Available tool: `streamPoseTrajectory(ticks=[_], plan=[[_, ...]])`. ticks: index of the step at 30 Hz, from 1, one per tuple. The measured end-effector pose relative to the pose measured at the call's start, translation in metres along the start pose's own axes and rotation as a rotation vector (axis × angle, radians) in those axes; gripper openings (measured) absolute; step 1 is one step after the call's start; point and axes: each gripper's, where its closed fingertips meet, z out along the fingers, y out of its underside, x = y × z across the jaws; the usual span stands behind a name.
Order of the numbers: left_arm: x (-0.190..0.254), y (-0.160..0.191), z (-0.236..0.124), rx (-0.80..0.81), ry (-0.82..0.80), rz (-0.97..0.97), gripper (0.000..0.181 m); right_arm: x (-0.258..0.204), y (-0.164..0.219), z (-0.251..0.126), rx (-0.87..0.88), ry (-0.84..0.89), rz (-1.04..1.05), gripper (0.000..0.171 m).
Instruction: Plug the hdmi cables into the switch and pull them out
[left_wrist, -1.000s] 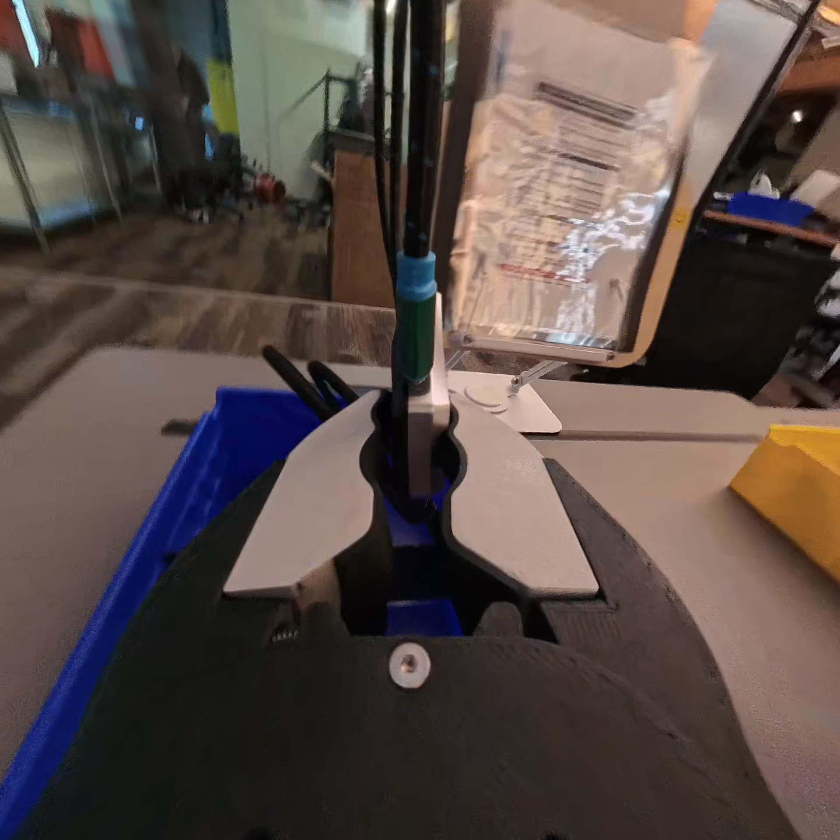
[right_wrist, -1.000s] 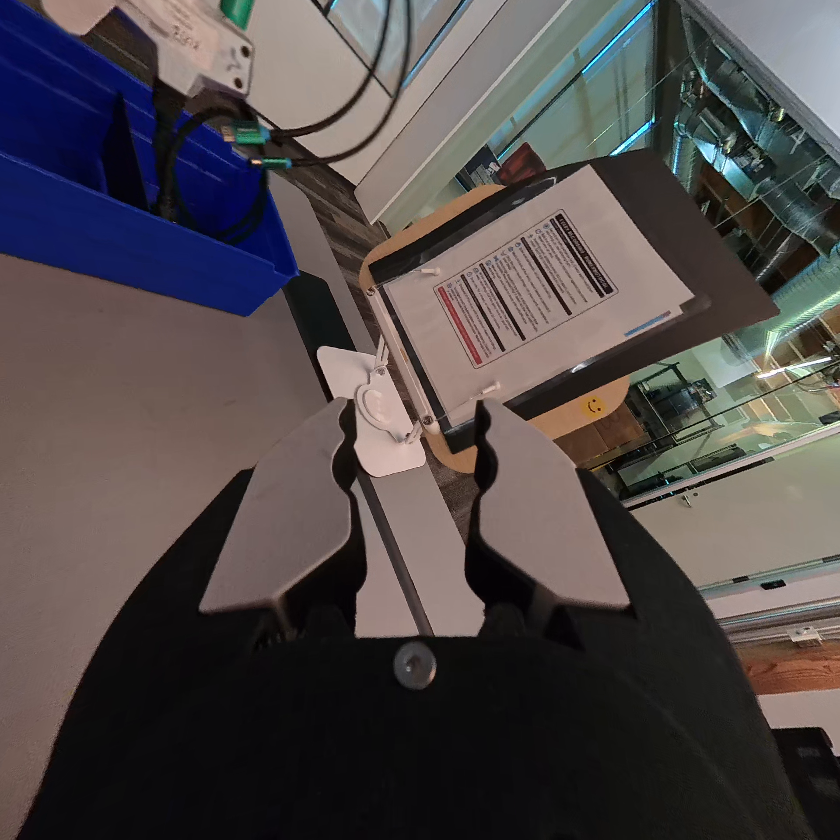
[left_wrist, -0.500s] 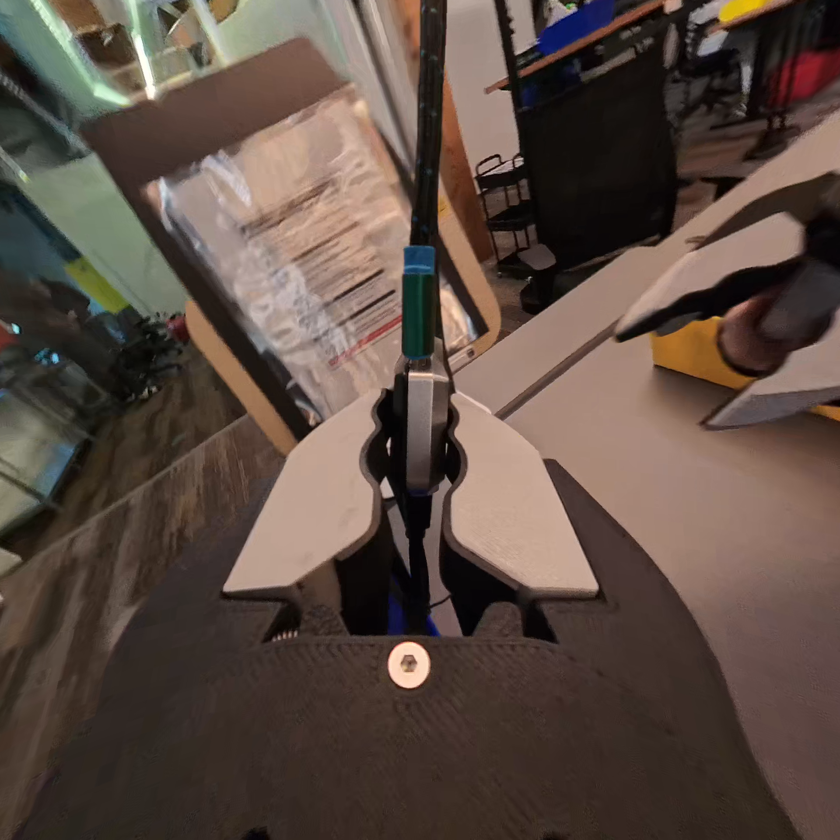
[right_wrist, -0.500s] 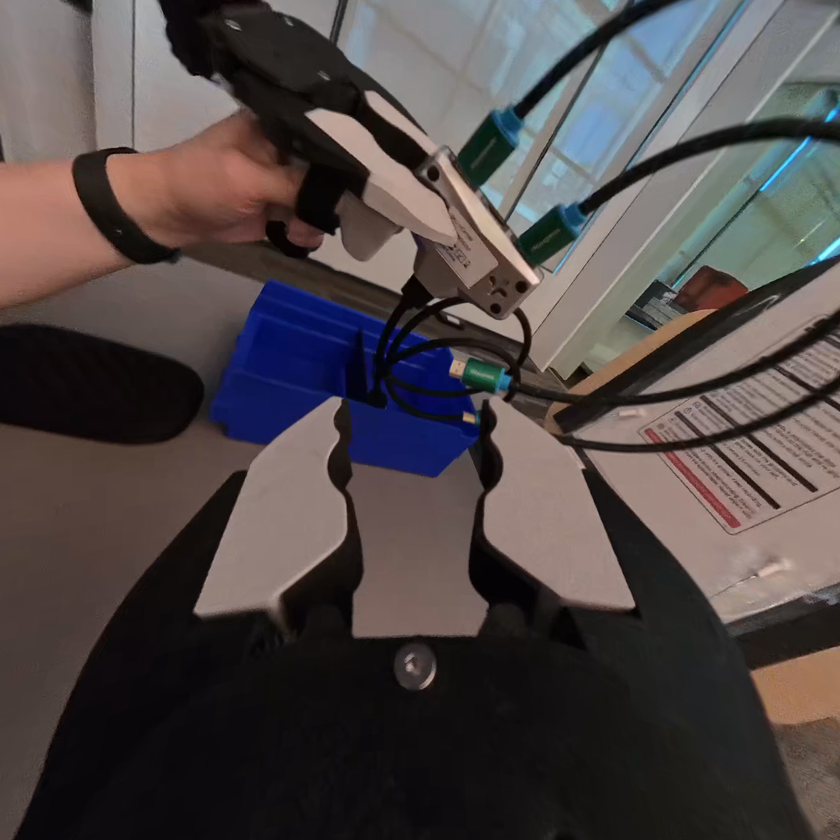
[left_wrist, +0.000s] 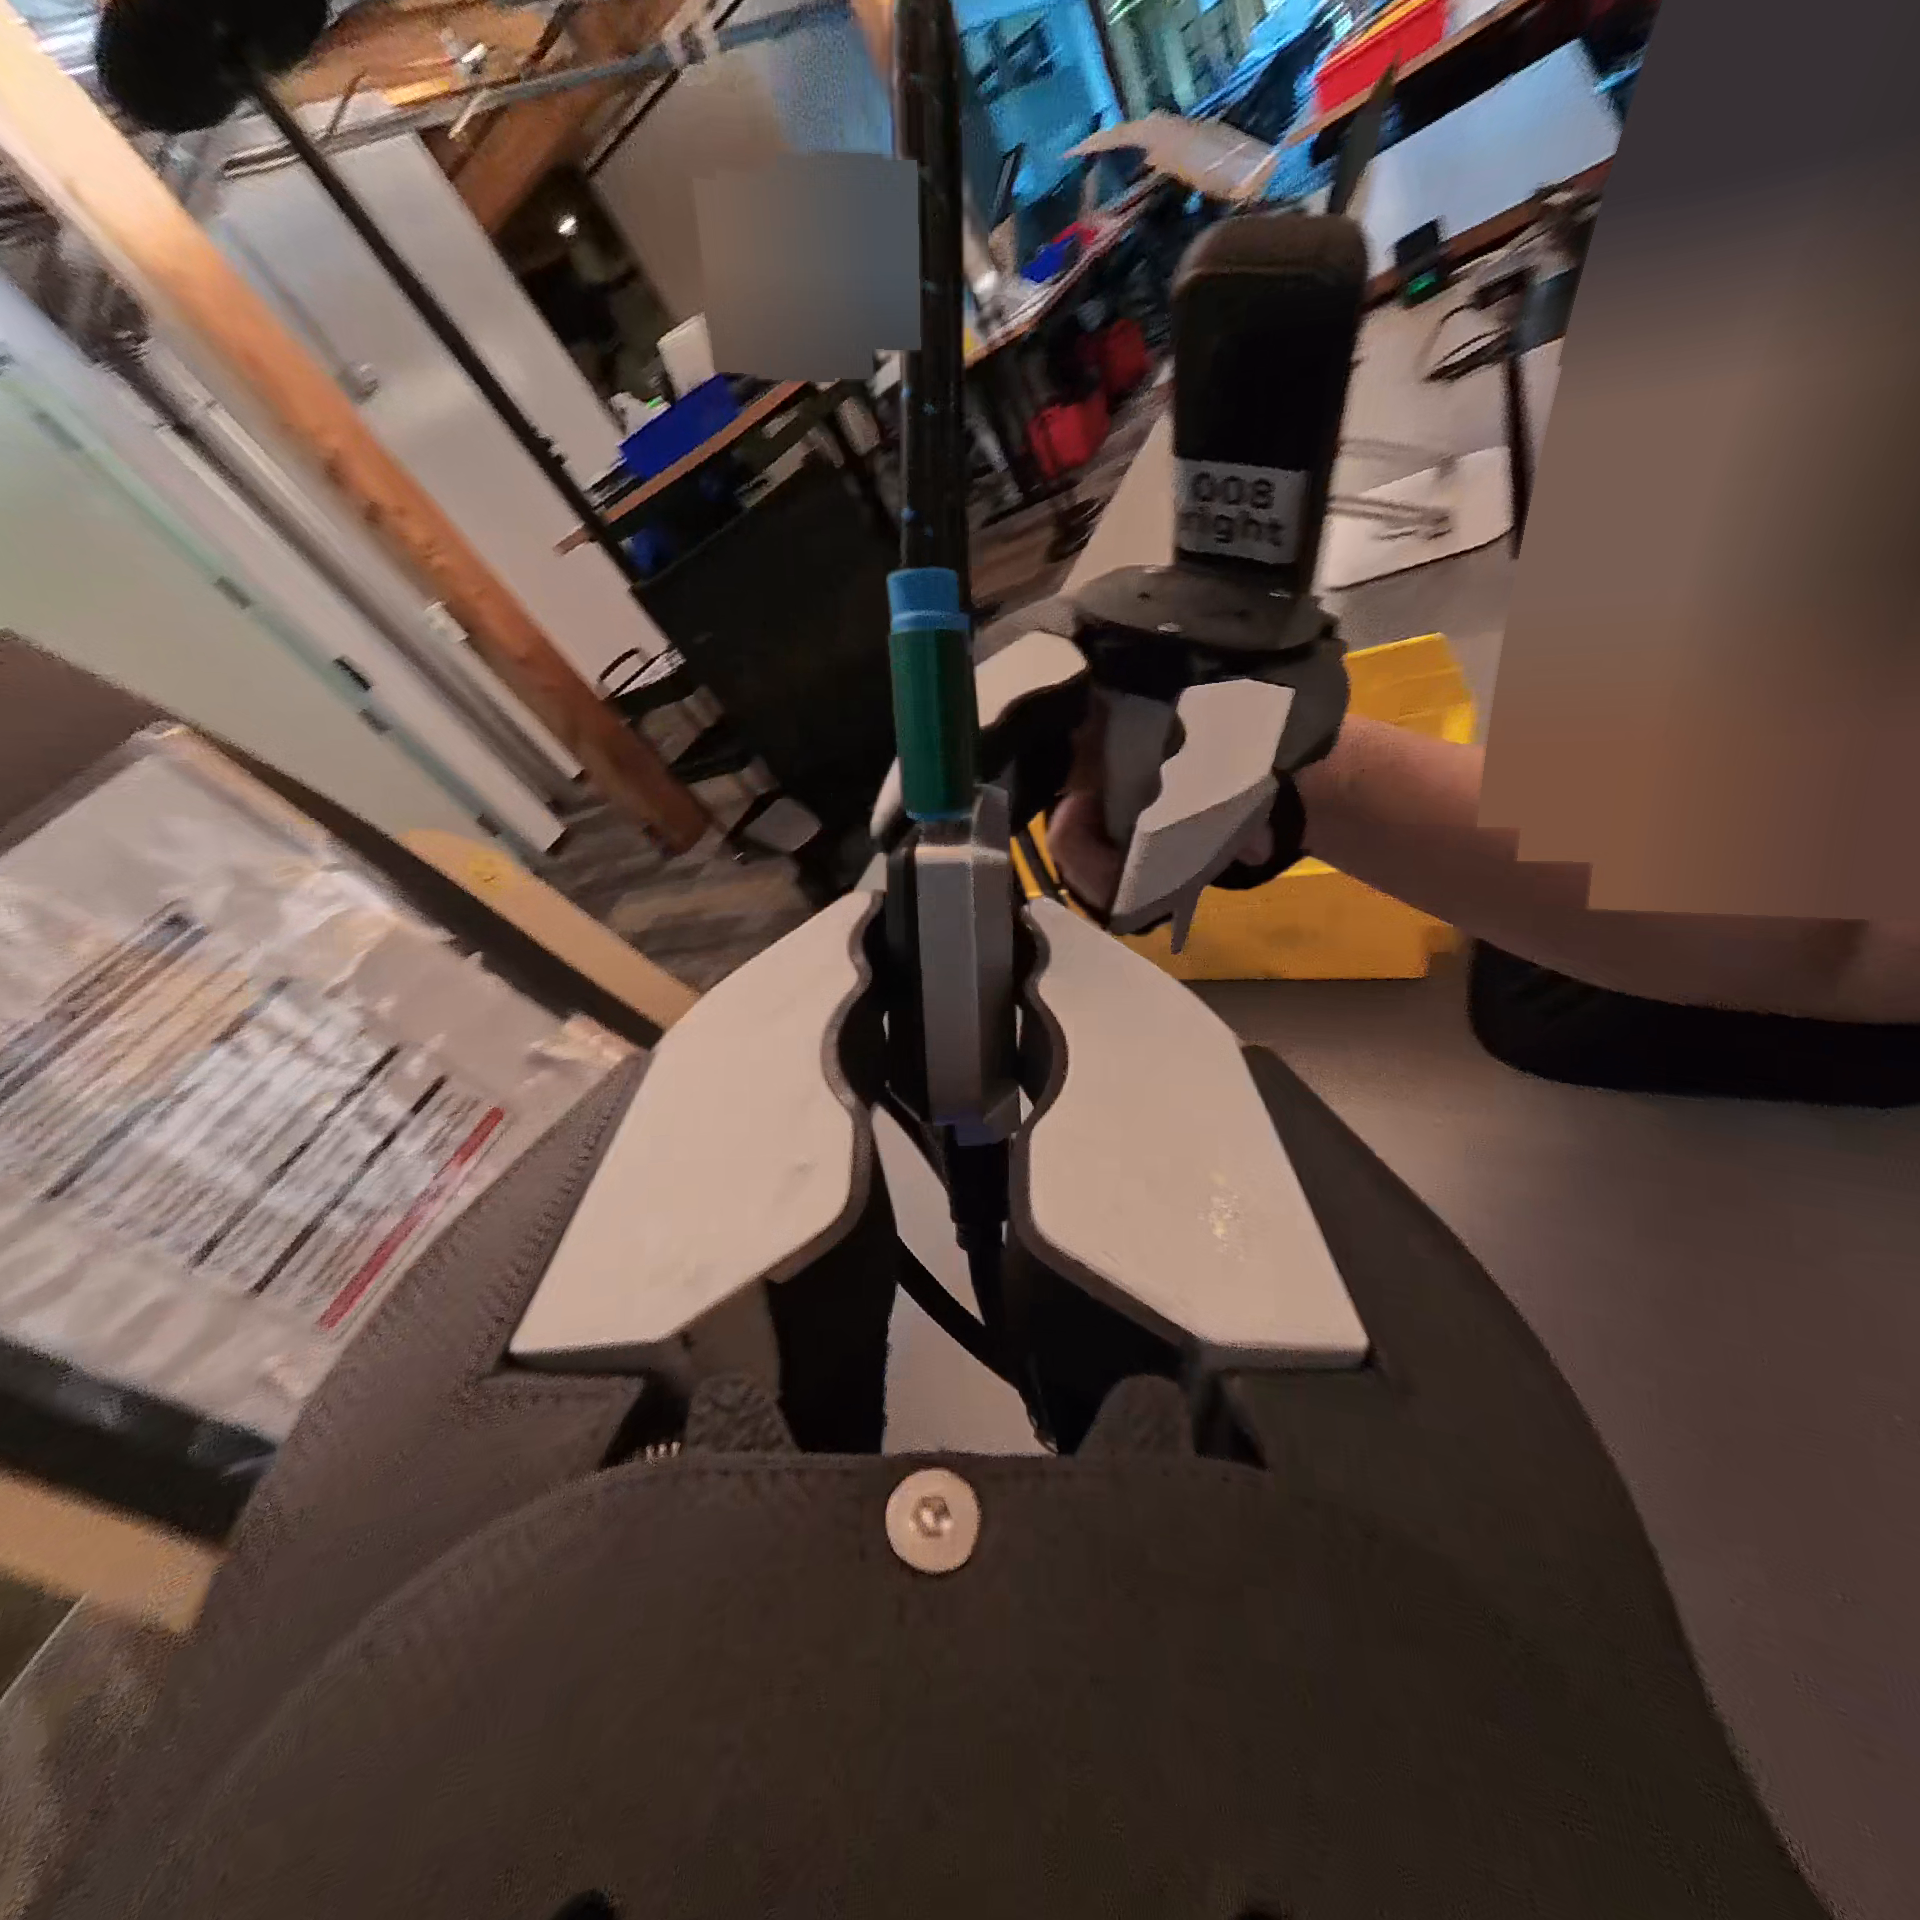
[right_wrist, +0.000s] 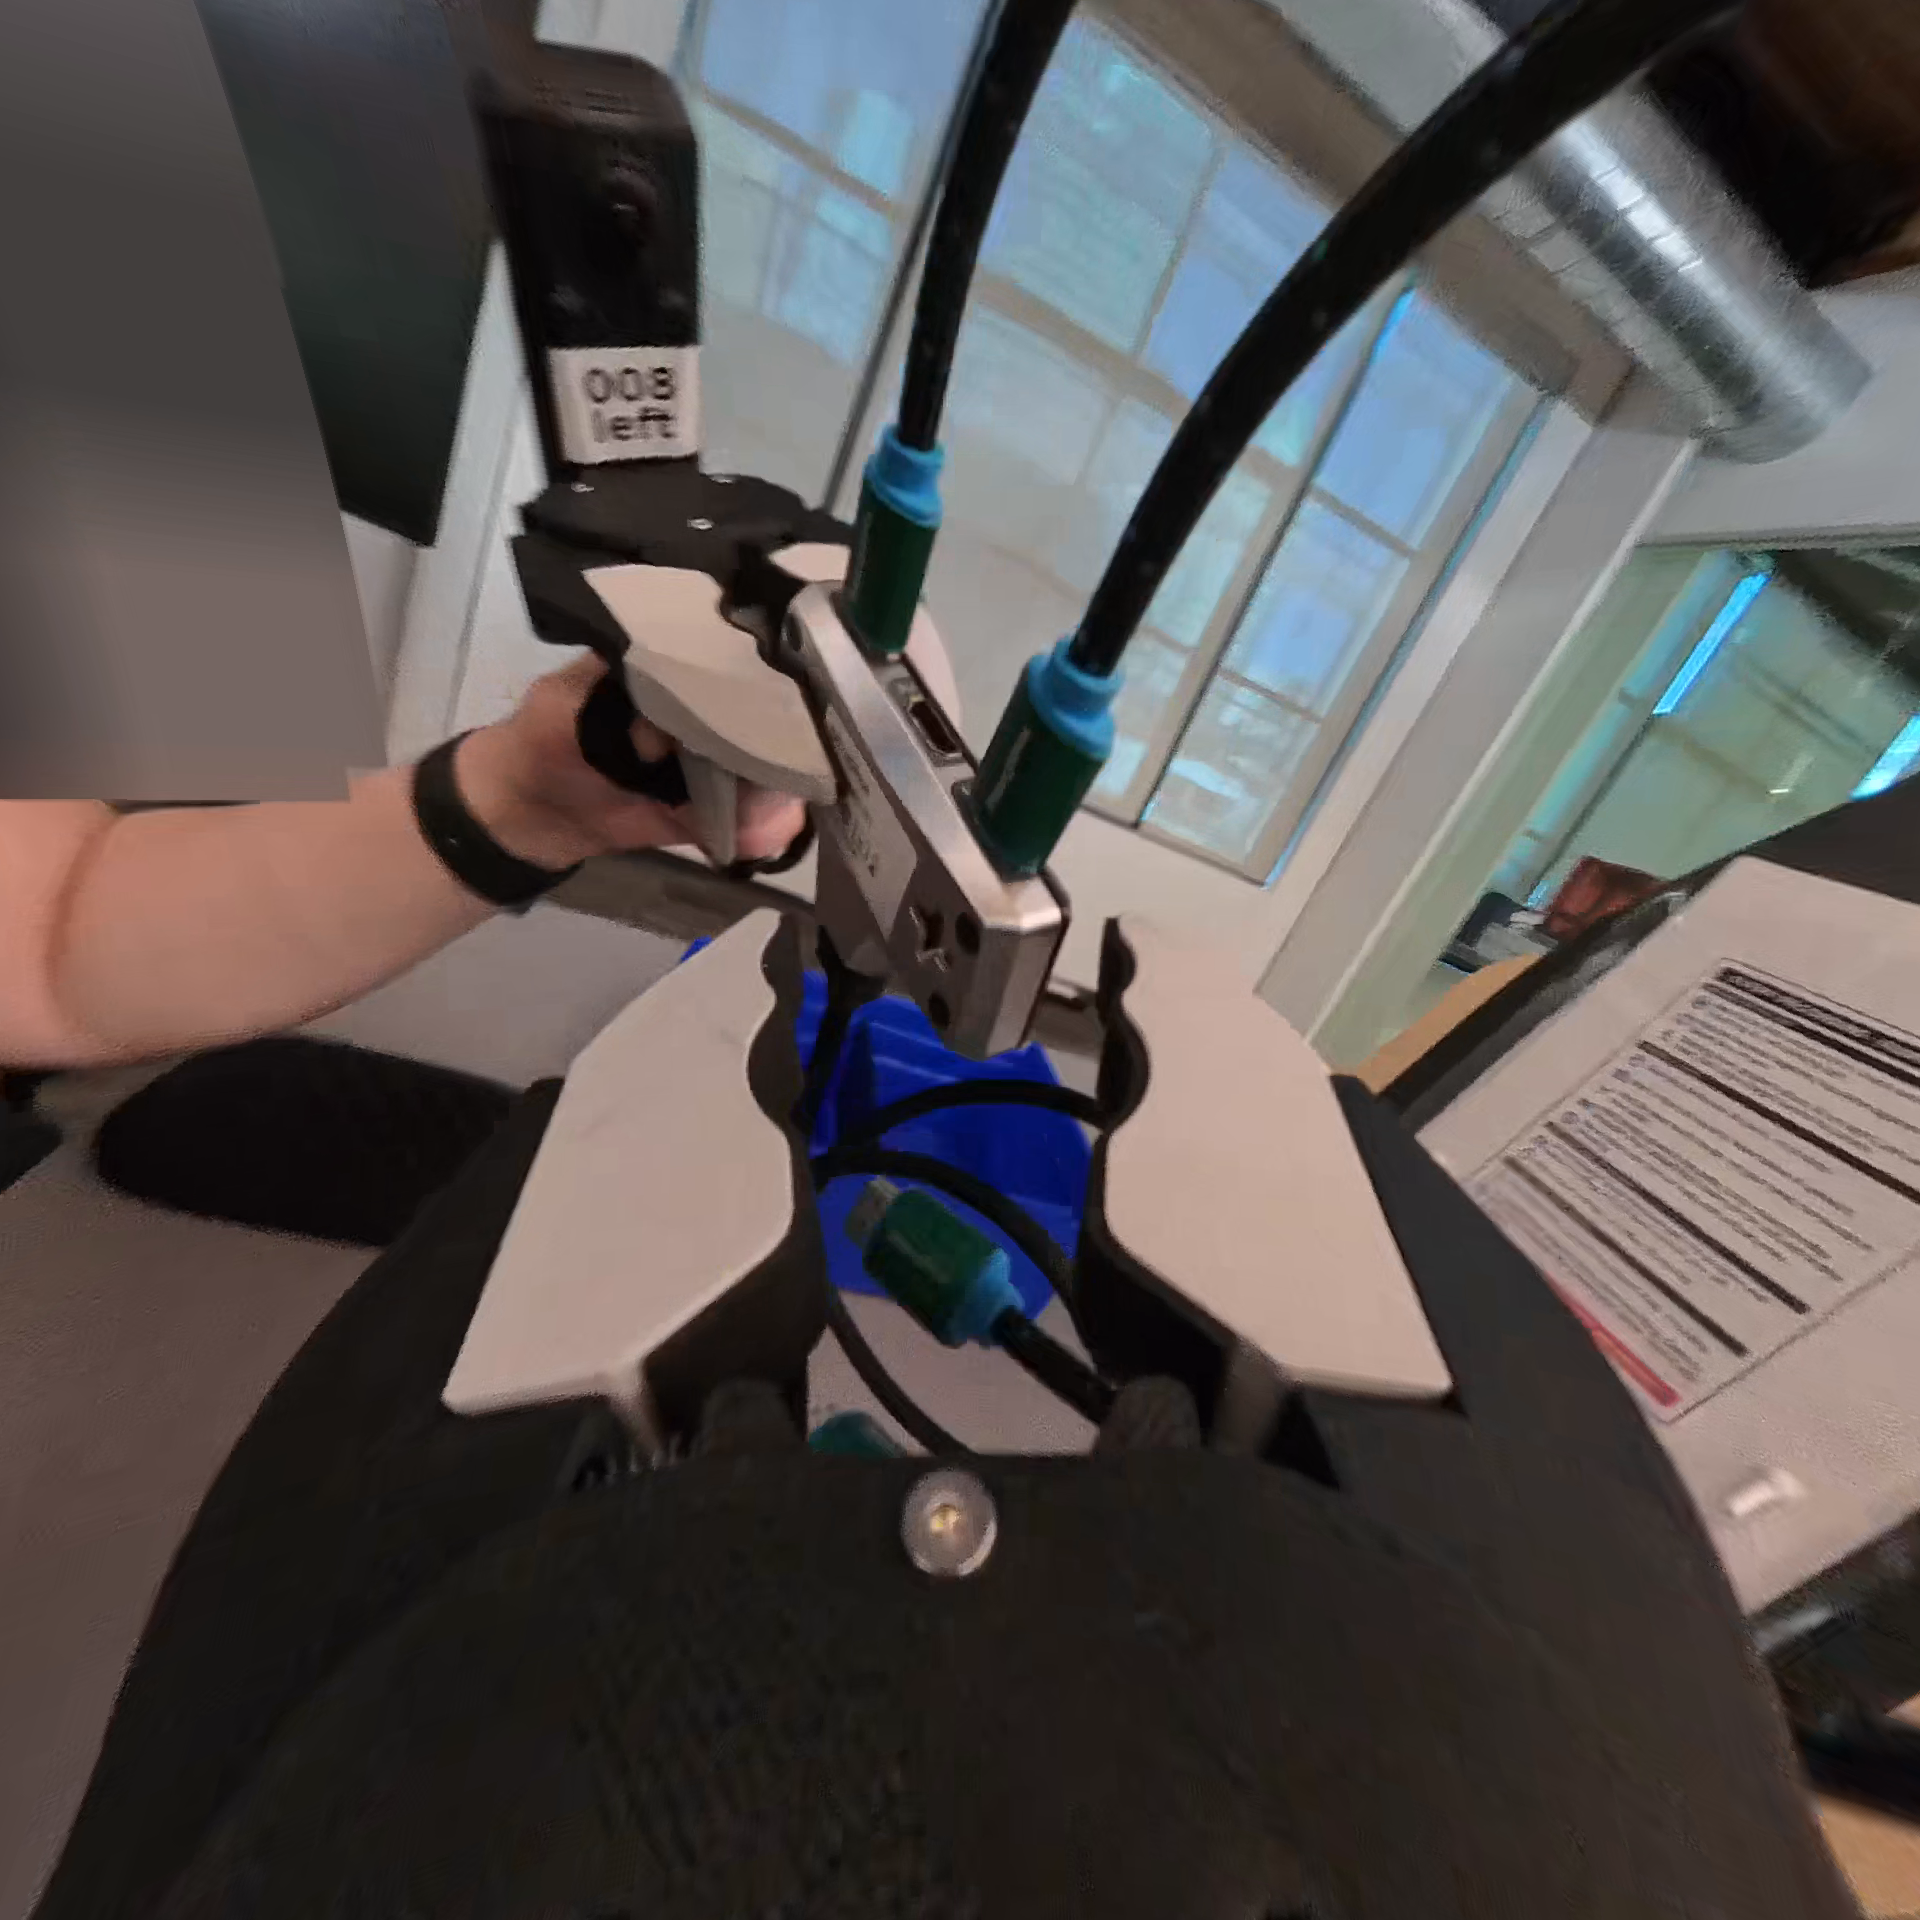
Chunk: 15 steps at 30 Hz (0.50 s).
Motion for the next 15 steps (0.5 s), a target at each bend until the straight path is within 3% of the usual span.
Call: streamPoseTrajectory(ticks=[1, 4, 9, 15], plan=[[0.005, 0.003, 0.003, 0.019, 0.030, -0.001, 0.019, -0.003, 0.005, -0.002, -0.033, -0.028, -0.006, 0.055], [0.018, 0.011, 0.014, 0.043, 0.097, -0.008, 0.019, -0.010, 0.030, -0.004, -0.157, -0.084, -0.068, 0.042], [0.029, 0.022, 0.018, 0.082, 0.186, -0.021, 0.021, -0.023, 0.036, -0.008, -0.150, -0.221, -0.038, 0.022], [0.031, 0.047, 0.014, 0.149, 0.150, 0.002, 0.024, -0.026, 0.060, -0.001, -0.221, -0.209, -0.218, 0.021]])
